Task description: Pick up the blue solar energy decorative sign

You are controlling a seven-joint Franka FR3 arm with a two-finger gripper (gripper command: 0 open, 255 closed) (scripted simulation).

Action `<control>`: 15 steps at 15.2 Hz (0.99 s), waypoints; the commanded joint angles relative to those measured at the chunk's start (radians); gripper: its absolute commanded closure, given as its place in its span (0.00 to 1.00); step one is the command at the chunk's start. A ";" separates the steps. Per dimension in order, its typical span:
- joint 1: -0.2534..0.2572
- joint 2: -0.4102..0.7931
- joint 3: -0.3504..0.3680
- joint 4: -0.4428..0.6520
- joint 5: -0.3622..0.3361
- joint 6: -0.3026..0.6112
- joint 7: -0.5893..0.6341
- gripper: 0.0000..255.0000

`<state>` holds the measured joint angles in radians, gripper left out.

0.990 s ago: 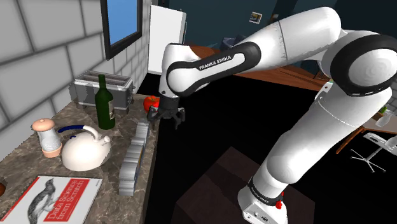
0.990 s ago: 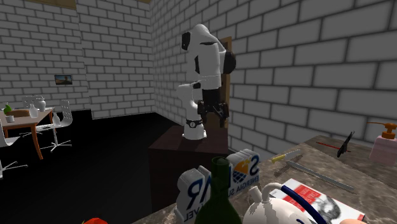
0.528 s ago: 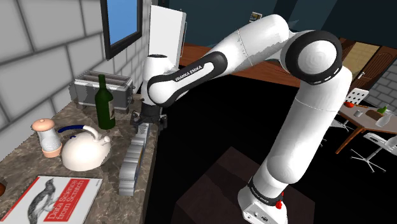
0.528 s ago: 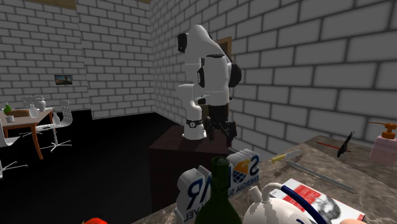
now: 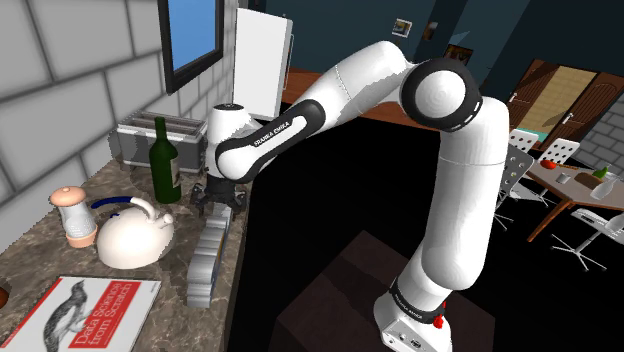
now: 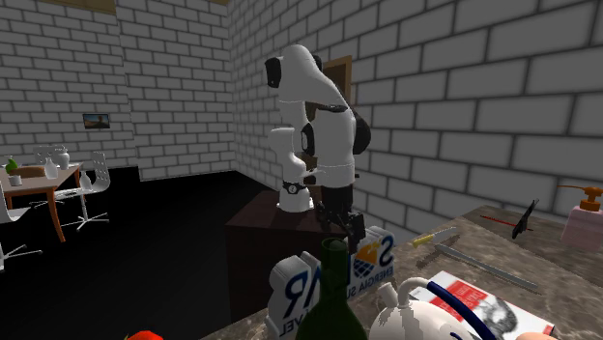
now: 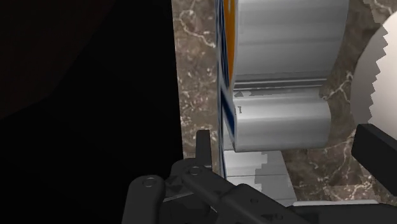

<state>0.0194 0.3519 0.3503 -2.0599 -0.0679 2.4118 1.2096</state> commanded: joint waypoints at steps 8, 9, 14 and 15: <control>0.014 0.051 -0.012 -0.003 -0.023 0.052 0.017 1.00; 0.013 0.051 -0.012 -0.003 -0.023 0.052 0.017 1.00; 0.014 0.051 -0.013 -0.003 -0.023 0.053 0.017 1.00; 0.013 0.051 -0.013 -0.002 -0.023 0.052 0.016 1.00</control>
<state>0.0329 0.4011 0.3381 -2.0623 -0.0916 2.4628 1.2260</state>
